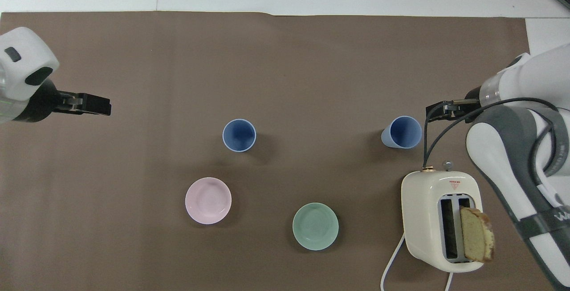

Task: Stack blue cups with both arms
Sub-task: 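Retract the left gripper while the right gripper reaches the other blue cup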

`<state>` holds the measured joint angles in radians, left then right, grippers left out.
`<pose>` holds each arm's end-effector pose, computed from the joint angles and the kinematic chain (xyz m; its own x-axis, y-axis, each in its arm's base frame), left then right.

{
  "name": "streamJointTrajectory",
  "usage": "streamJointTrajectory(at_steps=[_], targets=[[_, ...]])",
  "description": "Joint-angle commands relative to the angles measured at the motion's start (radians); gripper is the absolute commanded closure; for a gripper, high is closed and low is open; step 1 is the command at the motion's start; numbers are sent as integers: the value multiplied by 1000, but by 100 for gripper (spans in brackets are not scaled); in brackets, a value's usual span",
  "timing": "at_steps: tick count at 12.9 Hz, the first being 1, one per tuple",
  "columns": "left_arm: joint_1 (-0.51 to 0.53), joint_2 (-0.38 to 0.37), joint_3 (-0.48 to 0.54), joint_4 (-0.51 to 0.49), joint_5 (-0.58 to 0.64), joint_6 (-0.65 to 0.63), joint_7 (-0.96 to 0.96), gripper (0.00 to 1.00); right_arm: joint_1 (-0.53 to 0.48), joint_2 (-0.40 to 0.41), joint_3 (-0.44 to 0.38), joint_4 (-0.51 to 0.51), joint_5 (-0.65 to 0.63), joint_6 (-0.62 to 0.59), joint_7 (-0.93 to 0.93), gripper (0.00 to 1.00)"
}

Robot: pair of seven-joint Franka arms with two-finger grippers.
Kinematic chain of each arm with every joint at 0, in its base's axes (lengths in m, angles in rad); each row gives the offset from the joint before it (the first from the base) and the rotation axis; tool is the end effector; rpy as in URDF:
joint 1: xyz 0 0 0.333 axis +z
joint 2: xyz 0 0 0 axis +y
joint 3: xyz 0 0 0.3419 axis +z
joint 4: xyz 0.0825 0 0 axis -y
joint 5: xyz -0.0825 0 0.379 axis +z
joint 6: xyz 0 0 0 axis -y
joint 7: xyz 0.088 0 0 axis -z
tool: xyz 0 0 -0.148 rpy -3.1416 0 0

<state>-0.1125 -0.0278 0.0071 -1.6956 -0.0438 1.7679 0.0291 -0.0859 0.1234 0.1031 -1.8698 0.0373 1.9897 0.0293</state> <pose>0.5568 -0.0645 0.5841 0.9870 -0.1250 0.1010 -0.1297 -0.9907 0.0409 0.5908 0.0121 0.4342 0.9996 -0.0280 -0.0047 -0.0282 -0.9985 -0.0466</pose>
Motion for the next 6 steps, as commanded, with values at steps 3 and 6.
streamJointTrajectory(at_steps=[3, 6], targets=[[80, 58, -10, 162, 22, -169, 91, 0, 8, 44, 7, -19, 21, 35, 4, 0], [71, 66, -12, 189, 58, -202, 92, 0, 20, 53, 6, -43, 19, 44, 1, 0]])
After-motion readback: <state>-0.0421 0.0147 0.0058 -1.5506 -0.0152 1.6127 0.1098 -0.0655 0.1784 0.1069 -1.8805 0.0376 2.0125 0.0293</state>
